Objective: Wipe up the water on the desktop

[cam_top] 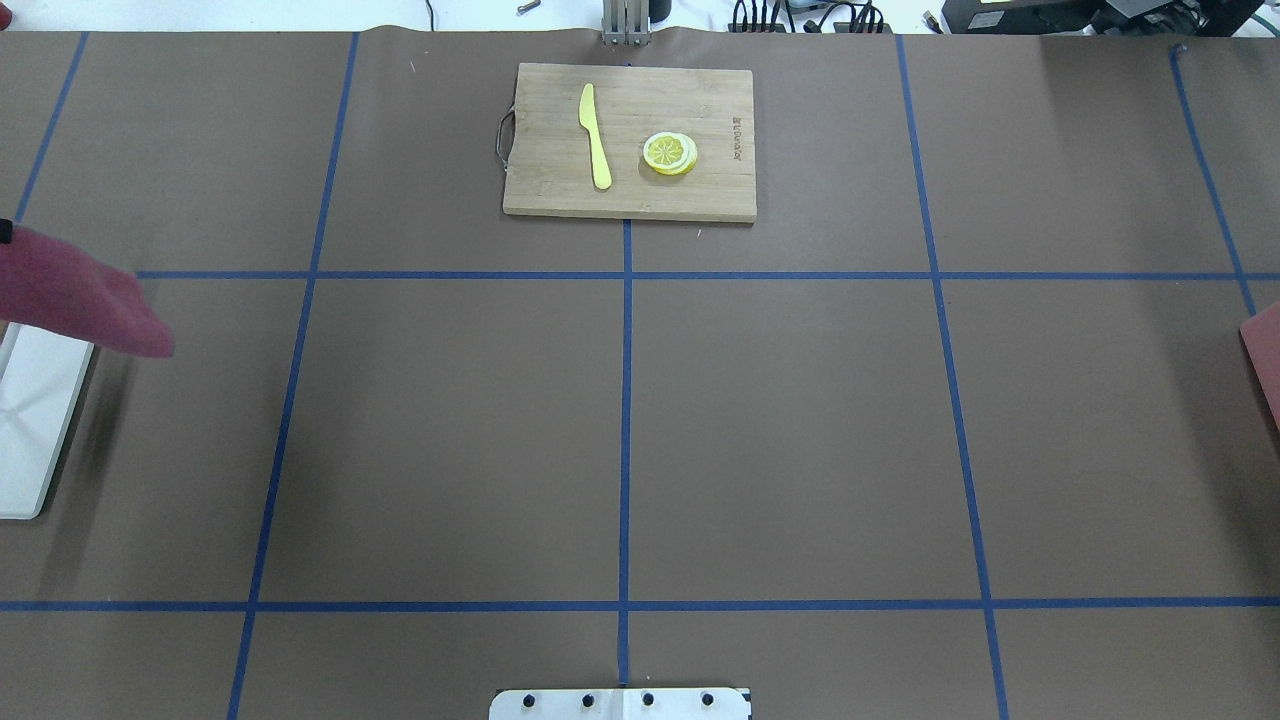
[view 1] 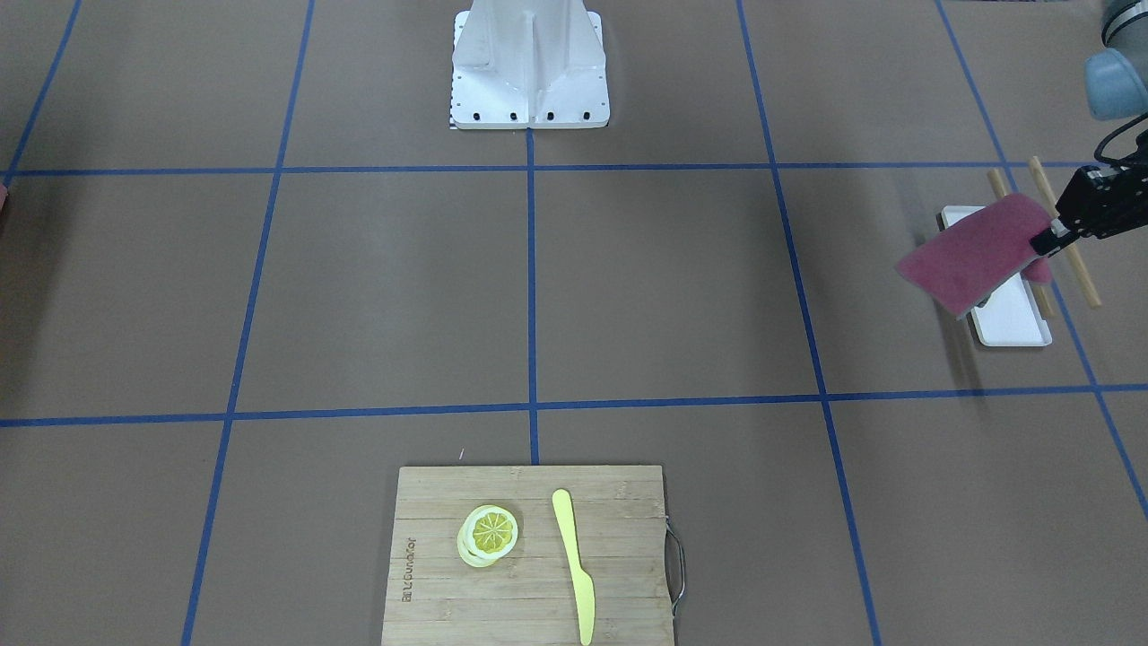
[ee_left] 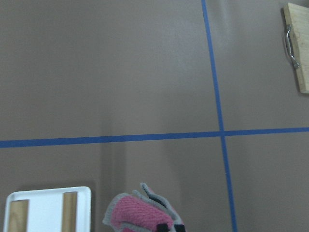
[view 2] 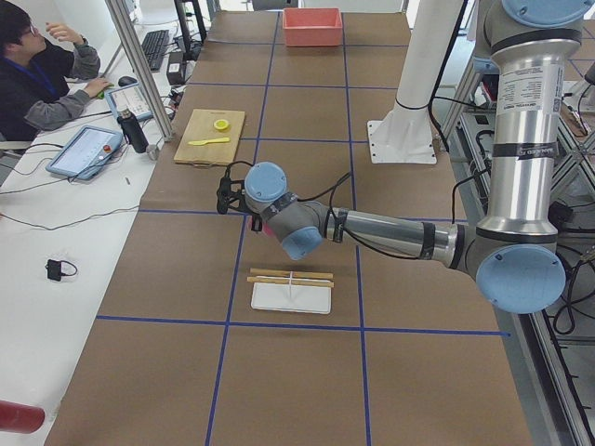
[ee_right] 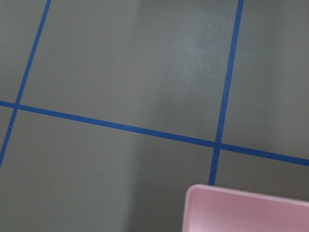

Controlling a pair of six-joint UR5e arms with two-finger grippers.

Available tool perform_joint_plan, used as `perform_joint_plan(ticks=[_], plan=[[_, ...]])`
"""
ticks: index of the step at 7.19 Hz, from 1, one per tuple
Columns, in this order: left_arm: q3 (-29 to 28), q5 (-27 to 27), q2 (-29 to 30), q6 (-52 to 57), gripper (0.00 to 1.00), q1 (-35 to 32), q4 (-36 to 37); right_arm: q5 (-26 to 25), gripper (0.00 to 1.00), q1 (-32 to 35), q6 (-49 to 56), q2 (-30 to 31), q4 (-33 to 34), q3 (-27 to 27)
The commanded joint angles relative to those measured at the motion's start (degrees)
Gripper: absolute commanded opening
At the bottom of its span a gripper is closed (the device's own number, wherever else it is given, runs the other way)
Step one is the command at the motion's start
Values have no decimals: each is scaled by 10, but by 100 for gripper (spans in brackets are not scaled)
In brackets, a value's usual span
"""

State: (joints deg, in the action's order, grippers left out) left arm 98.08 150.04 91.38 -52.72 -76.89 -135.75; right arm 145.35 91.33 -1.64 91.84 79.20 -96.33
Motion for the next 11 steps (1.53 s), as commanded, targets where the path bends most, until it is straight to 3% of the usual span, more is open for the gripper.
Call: perform_joint_plan(ticks=[1, 4, 6, 8, 11], plan=[[12, 18, 52, -88, 0, 22, -3, 10, 100, -48, -126, -5, 1, -71], [40, 11, 127, -226, 0, 92, -5, 70, 100, -77, -266, -40, -59, -88], [40, 9, 158, -258, 0, 116, -5, 64, 100, -133, -463, -69, -183, -90], [49, 9, 160, -264, 0, 118, -5, 8, 100, -189, -606, -90, -264, -92], [68, 8, 184, -361, 0, 145, -35, -131, 100, -319, -831, -142, -367, -126]])
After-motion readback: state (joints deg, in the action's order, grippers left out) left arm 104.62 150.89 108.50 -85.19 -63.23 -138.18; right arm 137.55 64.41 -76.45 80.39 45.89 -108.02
